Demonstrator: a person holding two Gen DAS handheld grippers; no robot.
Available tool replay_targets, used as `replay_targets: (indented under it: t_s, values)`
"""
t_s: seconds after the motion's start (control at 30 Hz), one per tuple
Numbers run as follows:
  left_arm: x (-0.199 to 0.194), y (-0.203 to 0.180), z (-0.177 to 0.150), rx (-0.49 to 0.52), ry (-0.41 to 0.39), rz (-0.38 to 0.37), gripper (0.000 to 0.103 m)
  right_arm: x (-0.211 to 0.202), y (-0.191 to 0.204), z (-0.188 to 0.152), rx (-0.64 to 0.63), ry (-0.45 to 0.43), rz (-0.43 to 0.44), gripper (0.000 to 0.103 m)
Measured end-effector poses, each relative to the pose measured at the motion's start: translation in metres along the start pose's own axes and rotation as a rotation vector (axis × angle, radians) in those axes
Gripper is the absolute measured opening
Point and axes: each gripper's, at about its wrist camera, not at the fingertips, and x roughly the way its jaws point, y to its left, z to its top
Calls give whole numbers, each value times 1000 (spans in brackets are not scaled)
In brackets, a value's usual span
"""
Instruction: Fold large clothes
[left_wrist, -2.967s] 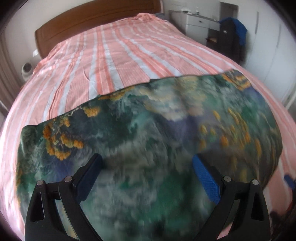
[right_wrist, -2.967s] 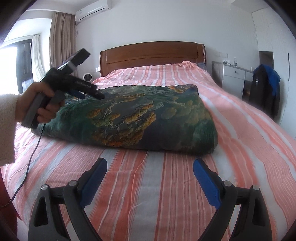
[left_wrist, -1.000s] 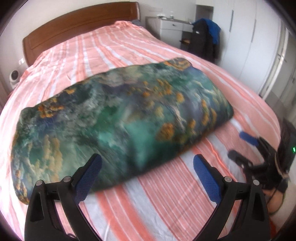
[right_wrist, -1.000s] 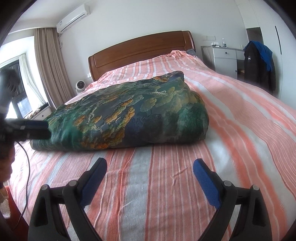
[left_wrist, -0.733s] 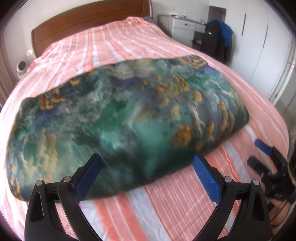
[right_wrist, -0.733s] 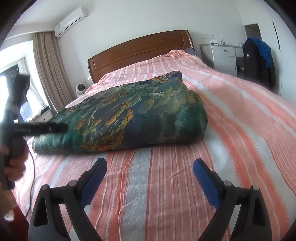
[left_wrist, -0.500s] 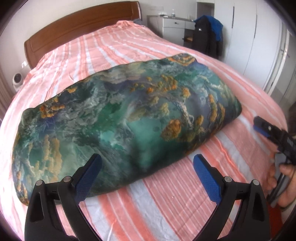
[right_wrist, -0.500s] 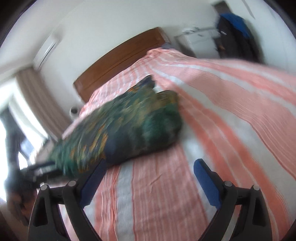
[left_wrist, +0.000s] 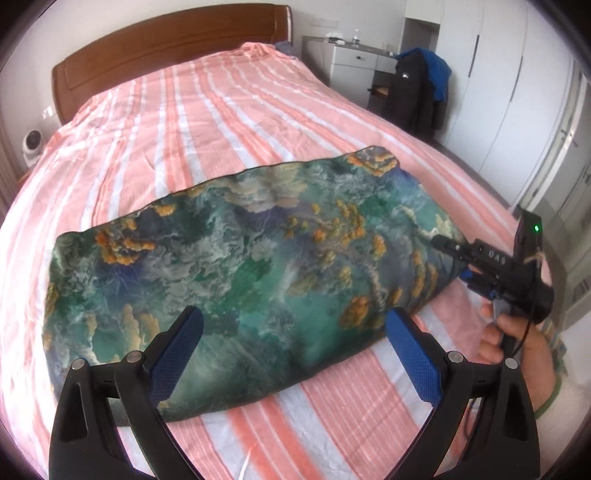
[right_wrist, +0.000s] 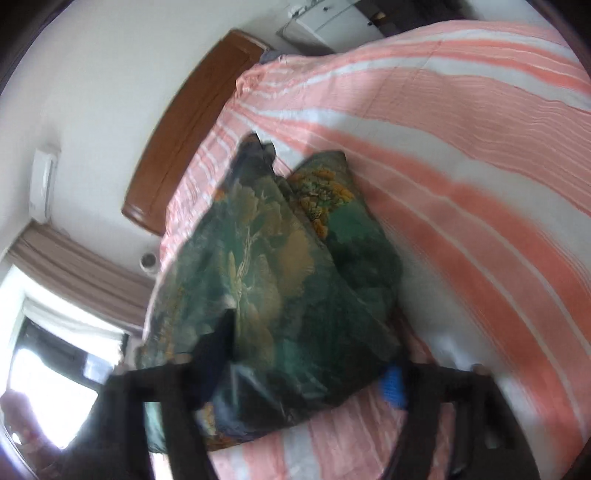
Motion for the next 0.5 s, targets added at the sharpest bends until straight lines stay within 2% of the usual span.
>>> replay_targets:
  t_s: [0.03, 0.07, 0.23, 0.4, 0.5]
  values:
    - [0, -3, 6, 8, 9, -26, 99, -7, 7, -2, -27, -26, 17, 47]
    - [0, -7, 13, 21, 20, -52, 99, -16, 18, -5, -83, -52, 19, 43]
    - [15, -38, 54, 118, 112, -148, 99, -47, 87, -34, -403, -157, 9, 38]
    - [25, -51, 88, 103, 168, -218, 99, -55, 147, -81, -700, -214, 17, 36]
    - [29, -50, 97, 85, 197, -194, 99, -44, 175, -110, -868, -228, -7, 35]
